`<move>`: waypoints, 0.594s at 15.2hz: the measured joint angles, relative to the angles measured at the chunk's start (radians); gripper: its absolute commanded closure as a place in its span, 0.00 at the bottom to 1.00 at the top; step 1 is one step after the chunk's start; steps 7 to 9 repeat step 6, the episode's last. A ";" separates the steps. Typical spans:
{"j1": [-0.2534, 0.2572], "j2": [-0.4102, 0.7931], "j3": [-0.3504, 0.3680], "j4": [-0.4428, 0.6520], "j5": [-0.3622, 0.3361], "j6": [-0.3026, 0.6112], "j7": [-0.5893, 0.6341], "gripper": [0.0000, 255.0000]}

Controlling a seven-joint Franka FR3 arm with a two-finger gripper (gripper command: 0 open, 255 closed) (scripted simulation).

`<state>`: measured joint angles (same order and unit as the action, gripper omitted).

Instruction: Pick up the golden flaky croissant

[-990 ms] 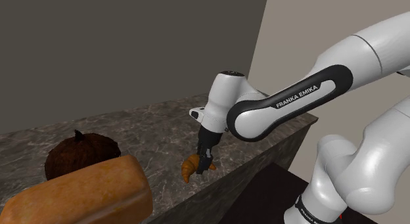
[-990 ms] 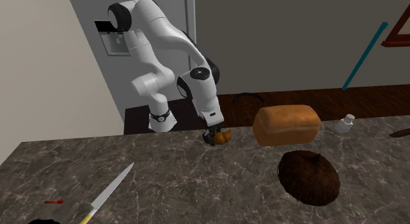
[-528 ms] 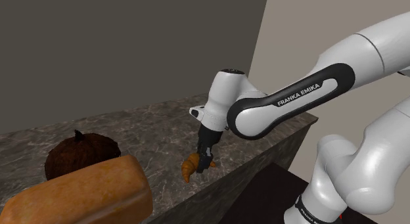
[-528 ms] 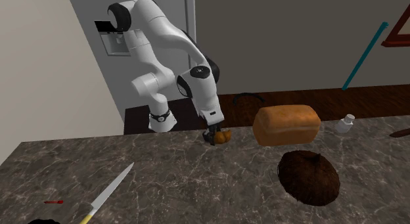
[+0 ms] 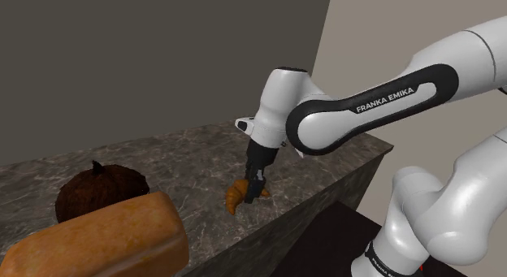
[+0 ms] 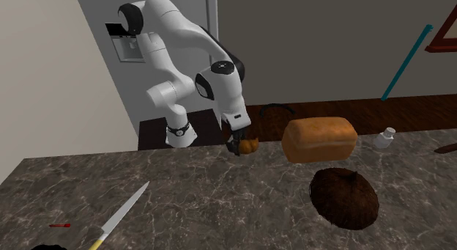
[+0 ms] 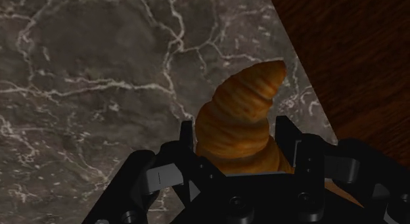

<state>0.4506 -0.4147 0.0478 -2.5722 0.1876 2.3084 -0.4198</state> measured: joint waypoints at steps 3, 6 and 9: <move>-0.003 -0.018 -0.001 0.026 -0.006 -0.044 0.007 1.00; -0.004 -0.035 -0.001 0.049 -0.010 -0.083 0.013 1.00; -0.004 -0.035 -0.001 0.049 -0.010 -0.083 0.013 1.00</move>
